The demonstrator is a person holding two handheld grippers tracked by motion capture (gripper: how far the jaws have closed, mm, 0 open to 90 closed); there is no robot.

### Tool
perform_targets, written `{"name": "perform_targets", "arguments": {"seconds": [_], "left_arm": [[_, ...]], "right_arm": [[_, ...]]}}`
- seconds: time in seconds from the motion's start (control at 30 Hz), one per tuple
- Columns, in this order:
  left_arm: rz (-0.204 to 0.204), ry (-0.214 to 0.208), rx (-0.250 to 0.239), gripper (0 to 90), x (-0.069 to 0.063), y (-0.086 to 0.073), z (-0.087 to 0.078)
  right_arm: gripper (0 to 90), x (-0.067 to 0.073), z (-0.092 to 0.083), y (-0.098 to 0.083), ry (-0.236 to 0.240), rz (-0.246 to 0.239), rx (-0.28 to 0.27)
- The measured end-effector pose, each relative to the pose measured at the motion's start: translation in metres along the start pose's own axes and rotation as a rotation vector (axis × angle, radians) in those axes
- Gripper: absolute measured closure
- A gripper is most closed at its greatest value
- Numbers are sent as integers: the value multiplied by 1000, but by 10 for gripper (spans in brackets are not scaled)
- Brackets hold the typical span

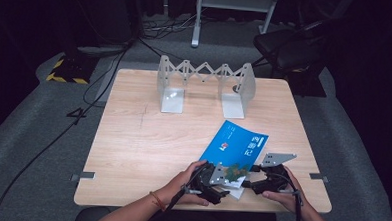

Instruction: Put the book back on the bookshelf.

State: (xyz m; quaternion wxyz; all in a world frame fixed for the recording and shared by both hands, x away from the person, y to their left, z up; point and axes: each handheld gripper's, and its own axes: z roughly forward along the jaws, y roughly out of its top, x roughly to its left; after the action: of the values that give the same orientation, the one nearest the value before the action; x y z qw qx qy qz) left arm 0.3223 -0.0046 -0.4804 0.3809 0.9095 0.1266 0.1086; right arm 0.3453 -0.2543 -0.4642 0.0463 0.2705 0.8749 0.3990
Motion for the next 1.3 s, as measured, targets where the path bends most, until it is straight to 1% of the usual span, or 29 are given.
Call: {"name": "perform_targets", "arguments": {"seconds": [0.07, 0.13, 0.23, 0.27, 0.3, 0.33, 0.37, 0.4, 0.47, 0.5, 0.53, 0.6, 0.63, 0.67, 0.7, 0.77, 0.8, 0.83, 0.87, 0.9, 0.97, 1.03, 1.1, 1.17, 1.2, 1.23, 1.3], "left_arm": [[-6, -12, -6, 250, 2, 0, 0], [-8, -13, -11, 250, 2, -1, 0], [-9, -7, -22, 248, 1, 0, -2], [-9, -7, -22, 249, 1, 0, -2], [-11, 0, -25, 249, 1, 0, -3], [1, 6, -30, 253, 1, 1, -4], [2, 10, -28, 260, 0, 1, -5], [0, 16, -37, 269, 1, 1, -5], [-6, 18, -41, 303, 3, 1, -7], [-13, 28, -45, 323, 4, 1, -7], [-24, 44, -47, 354, 6, 0, -8], [-48, 49, -64, 380, 9, -1, -9], [-56, 73, -65, 423, 12, -1, -10], [-65, 64, -70, 476, 14, -2, -11], [-64, 59, -82, 494, 15, -2, -12], [-45, 64, -102, 579, 16, -3, -17], [-37, 79, -109, 609, 16, -2, -21], [-38, 84, -122, 639, 17, -2, -24], [-51, 87, -139, 667, 20, -2, -28], [-56, 92, -155, 708, 22, -2, -31], [-62, 103, -173, 772, 27, -2, -37], [-52, 99, -163, 795, 30, -2, -38], [-53, 85, -153, 799, 33, -5, -37], [-51, 75, -141, 800, 35, -7, -37], [-53, 65, -138, 800, 37, -9, -37], [-47, 60, -133, 799, 38, -10, -38], [-38, 52, -129, 798, 40, -13, -40]], "right_arm": [[327, 1, -1, 0, -5, -2, -2], [327, 2, -1, 1, -9, -7, -16], [326, 4, -3, 5, -17, -16, -33], [326, 5, -4, 9, -22, -19, -44], [326, 5, -4, 9, -22, -19, -44], [326, 6, -5, 13, -24, -23, -54], [325, 8, -5, 17, -29, -30, -57], [325, 8, -5, 20, -31, -30, -62], [325, 9, -5, 28, -26, -32, -73], [325, 8, -5, 31, -22, -32, -77], [325, 8, -4, 34, -15, -29, -83], [326, 9, -4, 41, -11, -40, -91], [327, 9, -3, 44, -12, -43, -100], [327, 10, -2, 47, -11, -44, -105], [327, 10, -1, 49, -14, -42, -110], [326, 10, 1, 52, -27, -47, -117], [327, 10, 1, 52, -28, -45, -121], [327, 8, 0, 51, -31, -39, -130], [327, 7, -1, 50, -27, -32, -140], [327, 5, -3, 48, -22, -21, -153], [327, 2, -6, 43, -11, -8, -159], [335, 1, -7, 39, -1, -5, -163], [335, 2, -8, 36, 8, -9, -167], [342, 5, -11, 35, 33, -33, -174], [347, 7, -14, 34, 38, -50, -184], [347, 11, -19, 34, 31, -76, -197], [347, 15, -25, 36, 22, -107, -216]]}}
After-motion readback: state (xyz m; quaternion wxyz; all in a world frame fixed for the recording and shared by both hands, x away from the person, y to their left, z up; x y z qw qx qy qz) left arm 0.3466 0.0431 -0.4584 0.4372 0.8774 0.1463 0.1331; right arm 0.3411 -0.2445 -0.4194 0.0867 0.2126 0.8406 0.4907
